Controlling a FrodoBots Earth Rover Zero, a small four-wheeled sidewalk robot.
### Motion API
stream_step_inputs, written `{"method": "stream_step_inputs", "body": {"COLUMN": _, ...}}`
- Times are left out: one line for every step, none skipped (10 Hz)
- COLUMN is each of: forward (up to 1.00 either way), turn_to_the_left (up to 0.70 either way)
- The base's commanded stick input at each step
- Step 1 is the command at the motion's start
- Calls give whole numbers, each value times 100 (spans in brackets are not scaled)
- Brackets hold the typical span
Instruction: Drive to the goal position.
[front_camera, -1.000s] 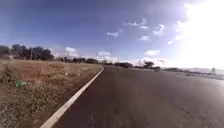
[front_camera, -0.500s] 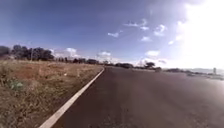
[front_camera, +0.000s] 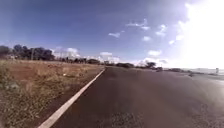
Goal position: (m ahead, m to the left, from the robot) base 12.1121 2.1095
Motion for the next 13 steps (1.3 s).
{"method": "stream_step_inputs", "body": {"forward": 45, "turn_to_the_left": 0}}
{"method": "stream_step_inputs", "body": {"forward": 45, "turn_to_the_left": 0}}
{"method": "stream_step_inputs", "body": {"forward": 45, "turn_to_the_left": 0}}
{"method": "stream_step_inputs", "body": {"forward": 45, "turn_to_the_left": 0}}
{"method": "stream_step_inputs", "body": {"forward": 45, "turn_to_the_left": 0}}
{"method": "stream_step_inputs", "body": {"forward": 45, "turn_to_the_left": 0}}
{"method": "stream_step_inputs", "body": {"forward": 45, "turn_to_the_left": 0}}
{"method": "stream_step_inputs", "body": {"forward": 45, "turn_to_the_left": 0}}
{"method": "stream_step_inputs", "body": {"forward": 45, "turn_to_the_left": 0}}
{"method": "stream_step_inputs", "body": {"forward": 45, "turn_to_the_left": 0}}
{"method": "stream_step_inputs", "body": {"forward": 45, "turn_to_the_left": 0}}
{"method": "stream_step_inputs", "body": {"forward": 45, "turn_to_the_left": 0}}
{"method": "stream_step_inputs", "body": {"forward": 45, "turn_to_the_left": 0}}
